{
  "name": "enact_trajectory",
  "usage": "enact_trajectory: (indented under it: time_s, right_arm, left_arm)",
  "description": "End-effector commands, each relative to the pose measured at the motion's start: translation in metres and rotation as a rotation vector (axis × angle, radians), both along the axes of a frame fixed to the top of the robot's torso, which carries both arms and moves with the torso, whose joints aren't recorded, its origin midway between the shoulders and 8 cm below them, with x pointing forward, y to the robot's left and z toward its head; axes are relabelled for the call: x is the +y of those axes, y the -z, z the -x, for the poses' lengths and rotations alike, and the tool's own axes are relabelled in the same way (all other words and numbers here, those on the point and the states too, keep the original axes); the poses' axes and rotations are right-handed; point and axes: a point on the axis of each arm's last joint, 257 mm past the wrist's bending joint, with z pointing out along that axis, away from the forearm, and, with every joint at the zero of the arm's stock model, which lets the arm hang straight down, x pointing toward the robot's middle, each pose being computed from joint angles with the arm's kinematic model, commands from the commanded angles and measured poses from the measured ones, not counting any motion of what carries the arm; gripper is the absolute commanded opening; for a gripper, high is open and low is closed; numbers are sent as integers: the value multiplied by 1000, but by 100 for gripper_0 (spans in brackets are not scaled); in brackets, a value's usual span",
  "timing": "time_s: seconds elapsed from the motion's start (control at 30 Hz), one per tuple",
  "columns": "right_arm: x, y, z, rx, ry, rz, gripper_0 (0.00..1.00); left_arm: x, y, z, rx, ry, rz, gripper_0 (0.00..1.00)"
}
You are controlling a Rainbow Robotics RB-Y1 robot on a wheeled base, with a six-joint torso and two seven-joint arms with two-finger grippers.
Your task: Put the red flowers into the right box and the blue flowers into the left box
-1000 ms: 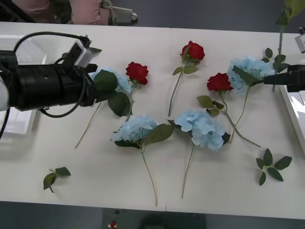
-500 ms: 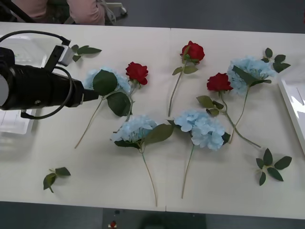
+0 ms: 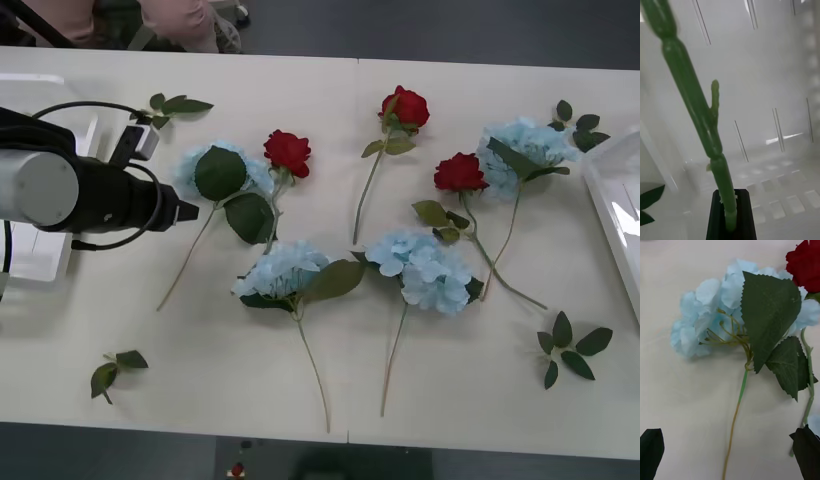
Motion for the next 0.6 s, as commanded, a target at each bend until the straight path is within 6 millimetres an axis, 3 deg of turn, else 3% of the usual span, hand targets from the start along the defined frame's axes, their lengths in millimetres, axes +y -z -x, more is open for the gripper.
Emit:
enact_trajectory:
  time_s: [0.03,0.2,0.27,0.3,0.33,0.37,0.5,0.6]
  right_arm:
    - [-43,-3,34,33,45,81,0]
    - [-58,20,58,57,59,109,0]
    - [-59,24,61,59,58,111,13]
    - [-59,24,60,56,54,113,54]
    - [-60,23,60,56,54,114,82]
    - [-58,25,60,56,54,109,99]
    - [-46,21,50,18,38,63,100]
    - [-31,6,34,-45,9,16,100]
  left_arm:
    - [-1,-5,-17,-28,0,-27,100]
    - [3,9,-33,0,2,-126,100]
    - [3,13,-39,7,2,-154,100]
    - [3,18,-44,12,0,-164,100]
    - [3,20,-47,9,-2,-167,100]
    - [2,23,-50,8,-1,-166,100]
    - [-5,32,-61,-7,15,-195,100]
    - [-9,36,-68,-16,24,-205,100]
